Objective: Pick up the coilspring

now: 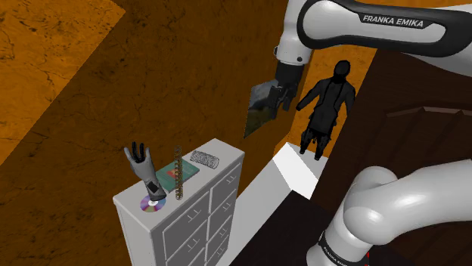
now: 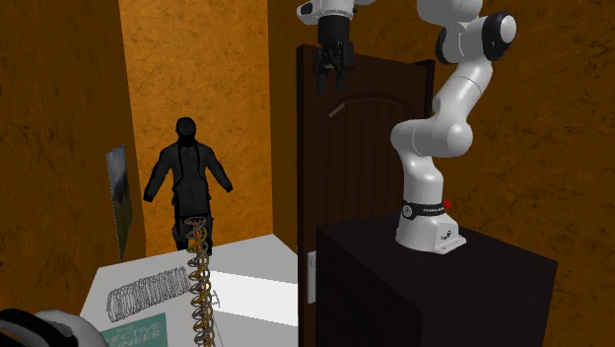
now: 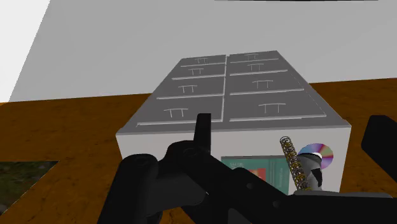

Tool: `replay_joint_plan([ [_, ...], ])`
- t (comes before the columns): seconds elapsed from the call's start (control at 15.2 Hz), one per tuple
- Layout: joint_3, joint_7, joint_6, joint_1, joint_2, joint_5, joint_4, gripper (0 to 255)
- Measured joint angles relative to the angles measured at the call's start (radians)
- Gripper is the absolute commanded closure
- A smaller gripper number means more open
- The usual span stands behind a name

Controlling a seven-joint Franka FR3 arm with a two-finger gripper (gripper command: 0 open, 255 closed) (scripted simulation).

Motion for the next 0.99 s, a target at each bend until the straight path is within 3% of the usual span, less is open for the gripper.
replay_joint_plan([
  [0.33,0.017,0.016,0.042,0.009,0.116,0.012,0.038,0],
  [0.99,0.067,0.063,0.122,0.034,0.53,0.034,0.255,0],
])
